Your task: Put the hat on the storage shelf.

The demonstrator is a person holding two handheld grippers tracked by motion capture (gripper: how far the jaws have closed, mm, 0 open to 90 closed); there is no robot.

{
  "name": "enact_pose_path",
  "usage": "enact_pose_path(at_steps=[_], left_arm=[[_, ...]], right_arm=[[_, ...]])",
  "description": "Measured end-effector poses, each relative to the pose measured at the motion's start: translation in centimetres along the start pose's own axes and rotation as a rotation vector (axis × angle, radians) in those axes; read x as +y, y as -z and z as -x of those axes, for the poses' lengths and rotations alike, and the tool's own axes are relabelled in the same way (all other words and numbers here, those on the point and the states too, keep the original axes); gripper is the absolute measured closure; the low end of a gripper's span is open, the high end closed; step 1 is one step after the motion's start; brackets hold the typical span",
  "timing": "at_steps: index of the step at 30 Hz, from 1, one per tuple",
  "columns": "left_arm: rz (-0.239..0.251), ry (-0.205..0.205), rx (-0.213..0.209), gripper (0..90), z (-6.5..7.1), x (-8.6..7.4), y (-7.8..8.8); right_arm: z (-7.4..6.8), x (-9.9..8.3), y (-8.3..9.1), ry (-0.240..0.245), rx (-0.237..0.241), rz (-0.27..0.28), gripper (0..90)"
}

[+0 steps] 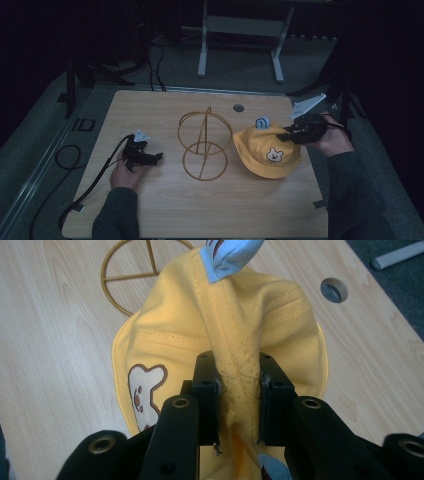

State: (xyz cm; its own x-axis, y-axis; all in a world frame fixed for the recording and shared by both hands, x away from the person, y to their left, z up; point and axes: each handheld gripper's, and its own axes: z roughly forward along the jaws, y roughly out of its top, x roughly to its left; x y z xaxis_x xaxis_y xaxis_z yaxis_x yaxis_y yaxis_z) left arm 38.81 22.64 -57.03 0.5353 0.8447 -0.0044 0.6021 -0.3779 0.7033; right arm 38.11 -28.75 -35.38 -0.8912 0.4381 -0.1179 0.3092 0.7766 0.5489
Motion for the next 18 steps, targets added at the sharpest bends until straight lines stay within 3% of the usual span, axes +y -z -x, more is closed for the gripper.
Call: enact_pose_path(at_steps=[18], left_arm=[[0.002,0.001,0.0,9.5,0.0,0.0,0.0]], right_arm=[[0.2,0.1,2.0,-0.014,-0.005,0.079,74.6]])
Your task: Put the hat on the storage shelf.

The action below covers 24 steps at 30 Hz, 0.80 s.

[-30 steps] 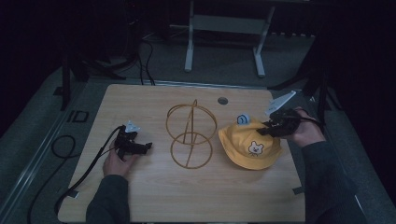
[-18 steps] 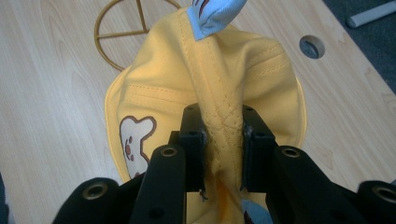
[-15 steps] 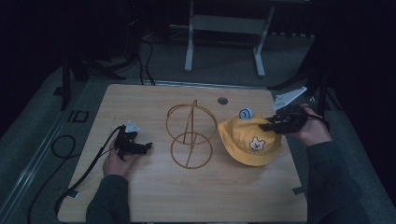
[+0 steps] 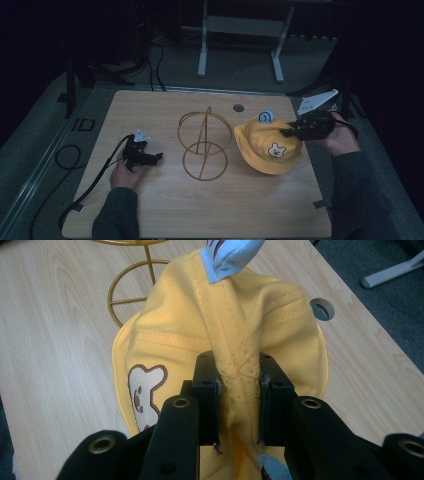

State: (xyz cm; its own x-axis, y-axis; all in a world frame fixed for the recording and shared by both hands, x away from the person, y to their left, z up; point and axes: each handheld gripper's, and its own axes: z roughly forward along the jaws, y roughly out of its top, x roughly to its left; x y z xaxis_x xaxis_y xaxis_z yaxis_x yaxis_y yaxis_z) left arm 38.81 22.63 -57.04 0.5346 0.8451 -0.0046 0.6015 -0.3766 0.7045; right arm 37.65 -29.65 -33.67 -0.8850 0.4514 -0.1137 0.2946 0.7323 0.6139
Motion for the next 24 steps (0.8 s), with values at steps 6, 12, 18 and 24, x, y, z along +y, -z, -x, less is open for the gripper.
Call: enact_pose_path(at_steps=[6,12,18,24], left_arm=[[-0.001,0.001,0.0,9.5,0.0,0.0,0.0],[-0.001,-0.001,0.0,9.5,0.0,0.0,0.0],[-0.001,-0.002,0.001,9.5,0.0,0.0,0.0],[-0.001,-0.002,0.001,9.5,0.0,0.0,0.0]], right_arm=[[0.0,0.2,0.7,0.001,-0.002,0.023,74.6],[0.1,0.5,1.5,-0.003,0.0,0.061,74.7],[0.1,1.1,2.2,0.002,0.002,0.078,74.8],[0.0,1.6,2.5,0.012,0.002,0.083,75.0]])
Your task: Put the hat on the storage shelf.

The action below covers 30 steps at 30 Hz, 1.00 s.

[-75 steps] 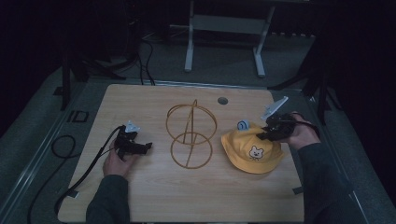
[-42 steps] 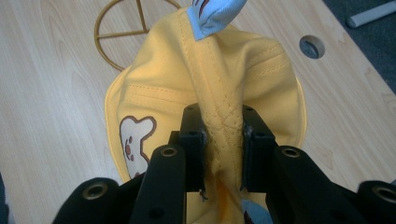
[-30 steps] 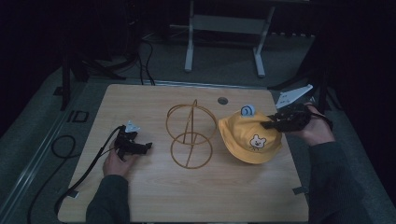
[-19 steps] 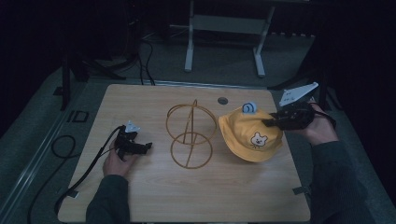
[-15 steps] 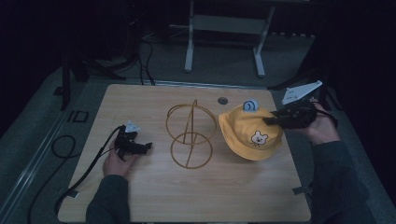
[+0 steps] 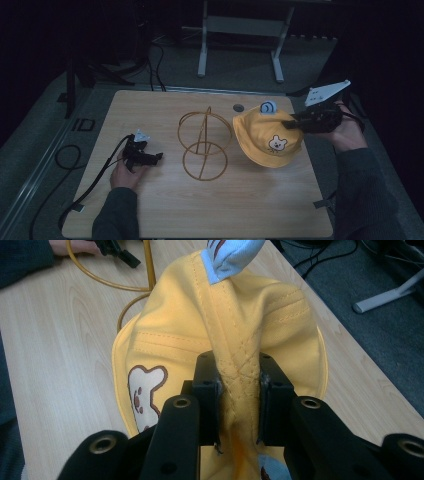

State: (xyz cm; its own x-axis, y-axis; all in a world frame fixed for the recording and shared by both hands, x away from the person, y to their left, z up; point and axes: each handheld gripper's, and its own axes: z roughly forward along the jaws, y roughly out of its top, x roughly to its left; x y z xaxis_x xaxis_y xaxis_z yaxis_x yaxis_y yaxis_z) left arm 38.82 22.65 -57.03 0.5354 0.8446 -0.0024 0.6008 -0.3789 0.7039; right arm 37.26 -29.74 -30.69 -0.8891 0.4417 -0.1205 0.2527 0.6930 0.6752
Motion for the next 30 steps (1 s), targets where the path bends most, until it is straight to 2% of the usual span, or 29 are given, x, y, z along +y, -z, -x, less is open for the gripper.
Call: enact_pose_path(at_steps=[12,30], left_arm=[[-0.002,-0.001,-0.001,9.5,0.0,0.0,0.0],[-0.003,-0.001,-0.001,9.5,0.0,0.0,0.0]], right_arm=[[0.0,0.8,0.8,0.003,0.009,0.043,75.2],[-0.1,2.2,1.1,0.021,0.025,0.092,75.3]])
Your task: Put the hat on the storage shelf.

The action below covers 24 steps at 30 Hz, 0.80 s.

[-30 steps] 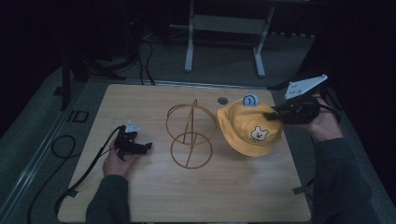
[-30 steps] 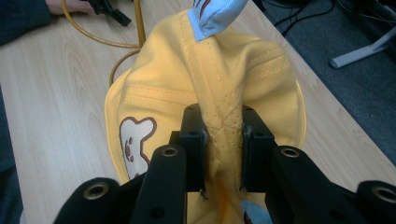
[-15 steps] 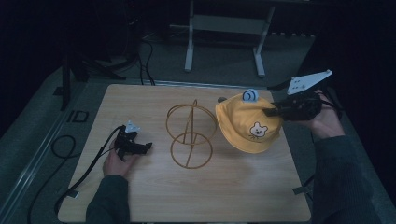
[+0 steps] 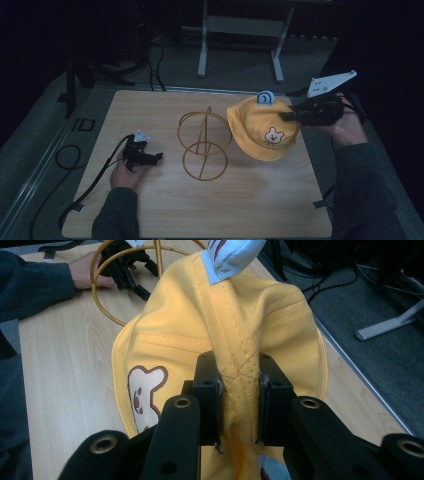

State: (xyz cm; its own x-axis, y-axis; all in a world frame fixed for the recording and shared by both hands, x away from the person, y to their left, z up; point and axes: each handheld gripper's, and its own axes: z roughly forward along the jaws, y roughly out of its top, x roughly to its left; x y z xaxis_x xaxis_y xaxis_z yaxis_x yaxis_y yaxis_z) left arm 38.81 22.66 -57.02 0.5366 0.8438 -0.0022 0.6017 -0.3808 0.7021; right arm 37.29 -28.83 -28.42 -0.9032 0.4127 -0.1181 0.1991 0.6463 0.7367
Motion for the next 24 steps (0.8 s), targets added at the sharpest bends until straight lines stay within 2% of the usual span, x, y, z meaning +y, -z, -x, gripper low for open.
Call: enact_pose_path(at_steps=[24], left_arm=[[0.0,0.0,0.0,9.5,0.0,0.0,0.0]], right_arm=[[-0.2,2.1,-0.5,0.018,0.004,0.048,75.5]])
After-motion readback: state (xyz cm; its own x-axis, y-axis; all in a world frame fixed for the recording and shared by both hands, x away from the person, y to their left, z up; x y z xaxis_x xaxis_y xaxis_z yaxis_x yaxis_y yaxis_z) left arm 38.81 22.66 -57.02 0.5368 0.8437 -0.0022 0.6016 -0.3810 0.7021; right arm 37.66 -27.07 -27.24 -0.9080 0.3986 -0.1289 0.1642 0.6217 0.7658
